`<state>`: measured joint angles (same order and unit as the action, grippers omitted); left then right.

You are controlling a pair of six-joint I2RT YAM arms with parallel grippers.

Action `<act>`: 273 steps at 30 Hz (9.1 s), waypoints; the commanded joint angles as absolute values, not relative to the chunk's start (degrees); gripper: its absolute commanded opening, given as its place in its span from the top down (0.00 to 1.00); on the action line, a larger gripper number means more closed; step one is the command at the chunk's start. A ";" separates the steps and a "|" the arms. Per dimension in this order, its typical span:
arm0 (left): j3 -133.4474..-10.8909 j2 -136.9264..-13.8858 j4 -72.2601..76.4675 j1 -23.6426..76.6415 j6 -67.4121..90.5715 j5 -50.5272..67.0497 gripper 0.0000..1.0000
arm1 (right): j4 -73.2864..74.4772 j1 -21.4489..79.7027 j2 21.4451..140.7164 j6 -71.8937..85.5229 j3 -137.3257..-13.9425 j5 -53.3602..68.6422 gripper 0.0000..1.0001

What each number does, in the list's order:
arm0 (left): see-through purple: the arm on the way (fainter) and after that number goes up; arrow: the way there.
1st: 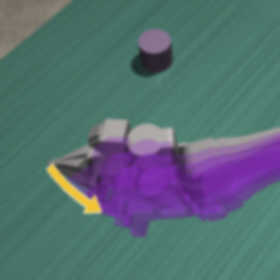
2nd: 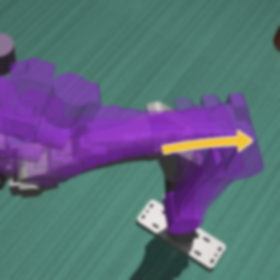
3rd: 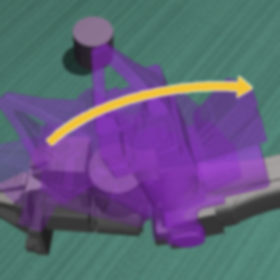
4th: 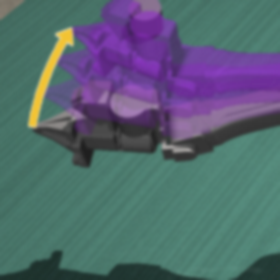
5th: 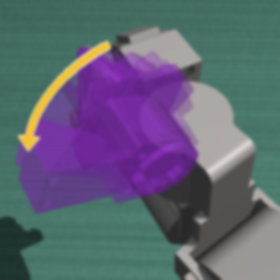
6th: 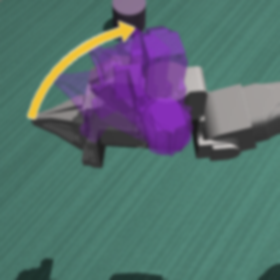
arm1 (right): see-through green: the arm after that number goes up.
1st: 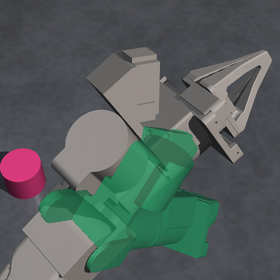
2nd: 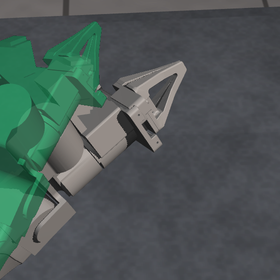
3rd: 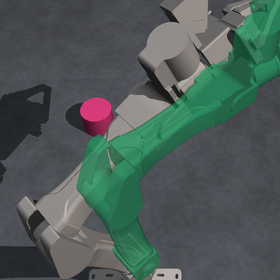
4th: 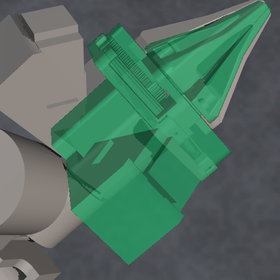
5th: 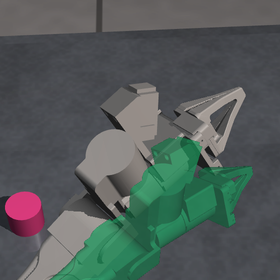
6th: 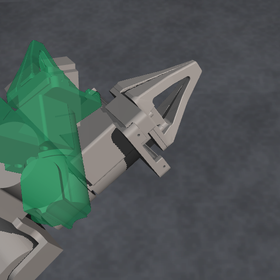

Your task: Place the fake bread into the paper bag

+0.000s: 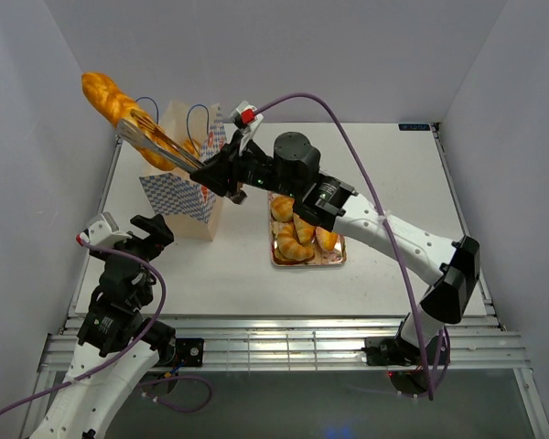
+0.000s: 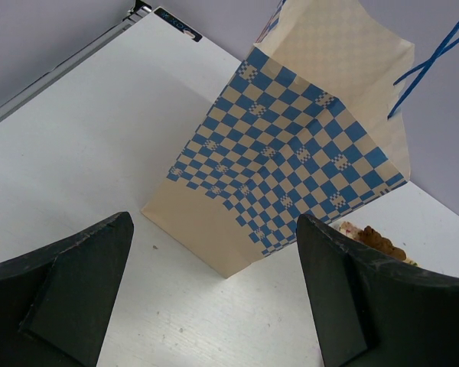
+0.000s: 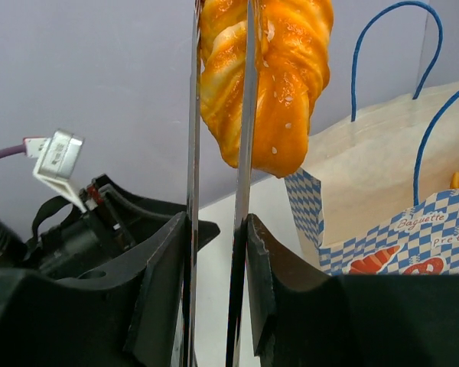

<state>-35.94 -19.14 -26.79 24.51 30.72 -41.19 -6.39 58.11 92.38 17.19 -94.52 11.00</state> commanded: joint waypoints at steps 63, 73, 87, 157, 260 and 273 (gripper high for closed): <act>-36.47 -20.39 -26.45 24.70 30.06 -39.99 0.02 | -15.39 49.22 93.08 26.90 -96.86 24.43 0.47; -36.56 -21.27 -26.45 24.70 30.15 -40.43 0.02 | -5.11 49.22 74.81 19.17 -81.49 11.19 0.46; -36.74 -24.34 -26.19 24.70 29.97 -39.11 0.02 | 16.77 47.46 50.54 20.39 -55.30 -17.75 0.46; -36.65 -23.12 -25.93 24.70 29.09 -36.91 0.02 | 25.75 46.93 38.23 47.11 -27.95 -19.87 0.47; -36.12 -23.12 -24.61 24.70 27.77 -33.13 0.02 | -14.14 48.78 68.31 10.80 -75.43 -8.15 0.37; -36.04 -23.38 -24.52 24.70 27.77 -32.78 0.02 | -10.02 48.69 50.64 18.62 -52.57 -32.34 0.37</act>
